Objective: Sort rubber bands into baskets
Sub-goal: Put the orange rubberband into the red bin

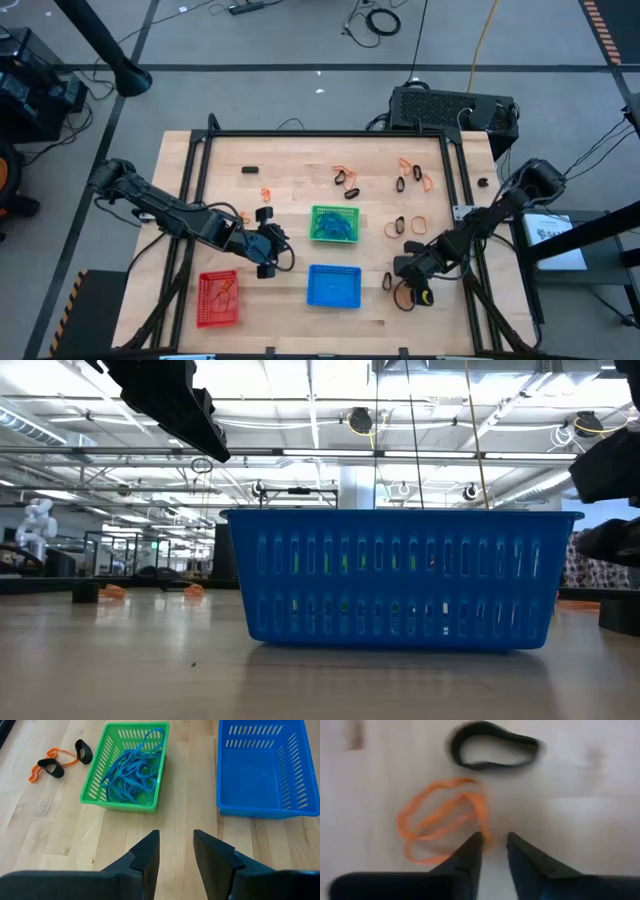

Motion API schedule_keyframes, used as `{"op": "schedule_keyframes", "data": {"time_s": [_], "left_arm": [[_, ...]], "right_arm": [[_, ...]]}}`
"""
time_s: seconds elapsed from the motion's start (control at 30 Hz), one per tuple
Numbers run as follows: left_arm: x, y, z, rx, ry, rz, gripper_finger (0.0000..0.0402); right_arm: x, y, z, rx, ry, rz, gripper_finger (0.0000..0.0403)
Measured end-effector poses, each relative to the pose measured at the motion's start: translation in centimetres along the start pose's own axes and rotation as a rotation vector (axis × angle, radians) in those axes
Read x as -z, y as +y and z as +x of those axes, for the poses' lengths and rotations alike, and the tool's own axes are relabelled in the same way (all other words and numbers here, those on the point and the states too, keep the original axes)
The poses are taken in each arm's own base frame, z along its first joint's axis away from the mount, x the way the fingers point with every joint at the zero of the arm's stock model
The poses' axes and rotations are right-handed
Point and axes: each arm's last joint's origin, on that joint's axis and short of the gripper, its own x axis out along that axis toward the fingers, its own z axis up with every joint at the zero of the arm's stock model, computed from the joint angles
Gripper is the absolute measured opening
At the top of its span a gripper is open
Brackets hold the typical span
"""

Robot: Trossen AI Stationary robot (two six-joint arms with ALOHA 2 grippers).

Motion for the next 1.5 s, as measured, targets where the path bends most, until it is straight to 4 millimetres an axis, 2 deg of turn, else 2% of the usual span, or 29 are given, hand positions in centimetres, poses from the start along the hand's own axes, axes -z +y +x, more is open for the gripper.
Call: {"op": "schedule_keyframes", "data": {"time_s": [0.1,0.17,0.37,0.5,0.63,0.8,1.03,1.2,1.33,1.5], "left_arm": [[0.0,0.0,0.0,0.000,0.000,0.000,0.0128],[0.0,0.0,0.0,0.000,0.000,0.000,0.0128],[0.0,0.0,0.0,0.000,0.000,0.000,0.0128],[-0.1,-0.1,0.2,0.004,-0.012,-0.006,0.0128],[-0.6,-1.0,1.9,0.041,-0.055,-0.008,0.0128],[-1.2,-2.6,5.3,0.158,-0.134,0.069,0.0128],[-2.2,-4.4,9.4,0.224,-0.347,-0.010,0.0128],[-2.7,-4.9,10.4,0.229,-0.469,-0.066,0.0128],[-2.7,-4.7,10.9,0.157,-0.502,-0.093,0.0128],[-2.7,-4.4,11.3,0.172,-0.494,-0.090,0.0128]], "right_arm": [[-0.5,0.7,0.0,-0.076,-0.042,-0.008,0.0028],[-0.6,0.9,0.0,-0.096,-0.046,0.005,0.0008],[-0.5,1.2,0.0,-0.138,-0.037,-0.010,0.0007],[-0.9,1.1,-0.2,-0.129,-0.075,-0.102,0.0003],[-2.8,1.5,-0.9,-0.096,-0.225,-0.234,0.0001],[-5.4,2.9,-2.6,-0.072,-0.402,-0.391,0.0001],[-8.7,4.3,-5.7,0.190,-0.646,-0.496,0.0000],[-9.5,4.0,-6.2,0.262,-0.707,-0.495,0.0000],[-9.7,3.8,-6.3,0.271,-0.717,-0.488,0.0000],[-9.9,3.4,-6.4,0.357,-0.743,-0.452,0.0000]]}}
